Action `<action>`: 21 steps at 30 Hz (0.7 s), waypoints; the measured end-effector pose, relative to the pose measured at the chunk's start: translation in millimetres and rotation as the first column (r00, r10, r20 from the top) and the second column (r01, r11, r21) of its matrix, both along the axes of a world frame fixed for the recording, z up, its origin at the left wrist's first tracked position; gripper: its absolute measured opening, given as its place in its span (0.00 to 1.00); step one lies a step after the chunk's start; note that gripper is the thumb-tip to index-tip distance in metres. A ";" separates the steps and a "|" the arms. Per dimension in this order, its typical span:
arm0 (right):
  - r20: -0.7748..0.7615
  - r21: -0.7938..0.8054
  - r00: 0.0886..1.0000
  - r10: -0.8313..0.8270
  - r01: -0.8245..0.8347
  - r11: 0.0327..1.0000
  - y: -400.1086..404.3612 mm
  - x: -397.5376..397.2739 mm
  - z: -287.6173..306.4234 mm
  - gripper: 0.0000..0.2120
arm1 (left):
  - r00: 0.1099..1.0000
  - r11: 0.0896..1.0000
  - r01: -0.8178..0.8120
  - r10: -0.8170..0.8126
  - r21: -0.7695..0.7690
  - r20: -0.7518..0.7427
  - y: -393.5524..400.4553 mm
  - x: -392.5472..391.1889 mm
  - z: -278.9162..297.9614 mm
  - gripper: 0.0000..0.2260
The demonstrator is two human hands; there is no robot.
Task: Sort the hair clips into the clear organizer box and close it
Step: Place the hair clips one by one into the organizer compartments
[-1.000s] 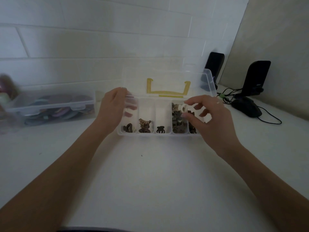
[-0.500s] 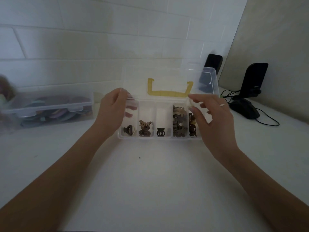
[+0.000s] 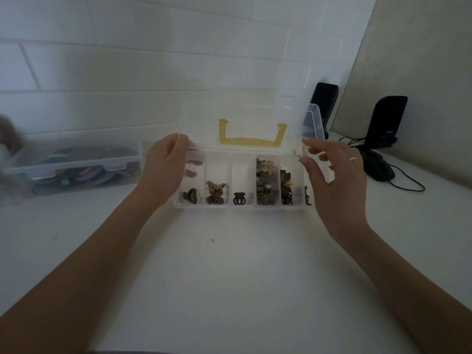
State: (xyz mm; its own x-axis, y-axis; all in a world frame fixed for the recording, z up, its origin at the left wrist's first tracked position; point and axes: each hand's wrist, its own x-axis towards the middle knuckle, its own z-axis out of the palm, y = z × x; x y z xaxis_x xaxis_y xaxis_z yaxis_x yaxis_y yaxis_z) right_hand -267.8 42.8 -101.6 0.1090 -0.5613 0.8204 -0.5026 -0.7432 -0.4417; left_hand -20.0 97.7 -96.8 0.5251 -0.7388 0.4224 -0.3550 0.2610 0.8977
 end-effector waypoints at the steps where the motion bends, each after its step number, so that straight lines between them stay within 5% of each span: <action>1: 0.006 -0.011 1.000 -0.008 0.008 1.000 0.2 0.2 0.4 0.10 | 1.000 1.000 0.000 0.000 0.001 -0.004 0.3 0.0 0.4 0.13; 14: -0.210 -0.164 0.958 0.197 -0.233 0.958 43.4 46.7 -8.3 0.11 | 0.996 0.999 -0.038 0.036 -0.022 -0.081 -4.2 -20.9 -7.1 0.13; 21: -0.385 -0.146 0.919 0.088 -0.155 0.977 45.2 67.2 -25.0 0.10 | 0.996 0.994 -0.086 0.085 -0.066 -0.020 -4.5 -47.0 -5.9 0.14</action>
